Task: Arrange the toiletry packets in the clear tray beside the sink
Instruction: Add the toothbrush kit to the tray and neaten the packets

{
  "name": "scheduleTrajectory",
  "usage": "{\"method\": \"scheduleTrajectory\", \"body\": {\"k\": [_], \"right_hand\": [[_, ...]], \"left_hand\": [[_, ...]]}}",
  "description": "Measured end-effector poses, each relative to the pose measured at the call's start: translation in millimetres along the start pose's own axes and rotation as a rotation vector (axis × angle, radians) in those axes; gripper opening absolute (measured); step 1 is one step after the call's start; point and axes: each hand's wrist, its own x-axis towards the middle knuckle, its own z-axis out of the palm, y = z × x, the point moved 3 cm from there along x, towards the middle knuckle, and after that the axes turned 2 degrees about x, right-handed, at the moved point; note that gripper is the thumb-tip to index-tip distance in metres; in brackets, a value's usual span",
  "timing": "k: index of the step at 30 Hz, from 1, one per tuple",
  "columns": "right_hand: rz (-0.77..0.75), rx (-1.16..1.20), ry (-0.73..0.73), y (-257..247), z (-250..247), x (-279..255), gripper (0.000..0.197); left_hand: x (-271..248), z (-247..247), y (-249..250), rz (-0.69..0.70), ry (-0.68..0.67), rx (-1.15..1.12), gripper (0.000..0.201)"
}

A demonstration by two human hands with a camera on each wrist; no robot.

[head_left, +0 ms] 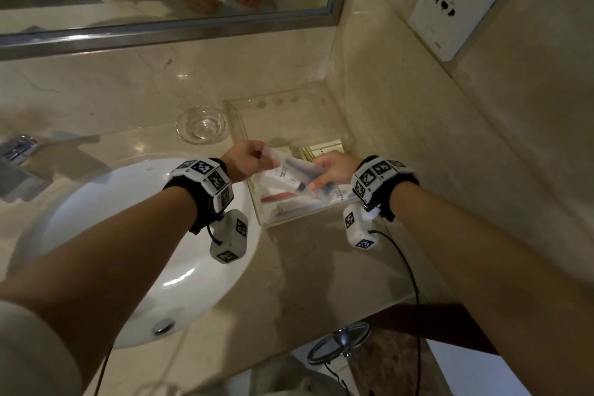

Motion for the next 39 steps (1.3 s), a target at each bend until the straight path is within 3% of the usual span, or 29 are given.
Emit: {"method": "scheduleTrajectory", "body": {"k": [7, 12, 17, 20, 23, 25, 28, 31, 33, 34, 39], "right_hand": [[0.102, 0.061, -0.065, 7, 0, -2, 0.038], [0.146, 0.184, -0.069, 17, -5, -4, 0.019], [0.145, 0.258, 0.05, 23, -13, -3, 0.037], [0.099, 0.28, 0.198, 26, -19, -4, 0.049], [0.015, 0.435, 0.338, 22, -23, -5, 0.047], [-0.033, 0.535, 0.309, 16, -23, -3, 0.042], [-0.103, 0.418, 0.222, 11, -23, -1, 0.034], [-0.144, 0.372, 0.139, 5, -20, -1, 0.017], [-0.128, 0.388, 0.079, 5, -16, 2, 0.02], [-0.127, 0.398, 0.056, 4, -15, 3, 0.022], [-0.164, 0.536, 0.085, -3, -8, 13, 0.009]], "left_hand": [[3, -1, -3, 0.033, 0.021, 0.042, 0.024], [3, 1, -6, 0.032, 0.02, -0.036, 0.023], [6, 2, -11, -0.007, 0.007, -0.026, 0.027], [5, 5, -9, -0.008, -0.026, 0.0, 0.027], [4, 8, -8, -0.026, -0.078, 0.055, 0.027], [5, 11, -6, -0.038, -0.101, 0.061, 0.023], [5, 13, -2, -0.072, -0.106, 0.096, 0.016], [5, 13, -3, -0.095, -0.115, 0.047, 0.038], [4, 13, 0, -0.09, -0.163, 0.024, 0.064], [3, 13, 3, -0.071, -0.177, 0.025, 0.066], [0, 11, 24, 0.037, -0.127, -0.107, 0.026]]}}
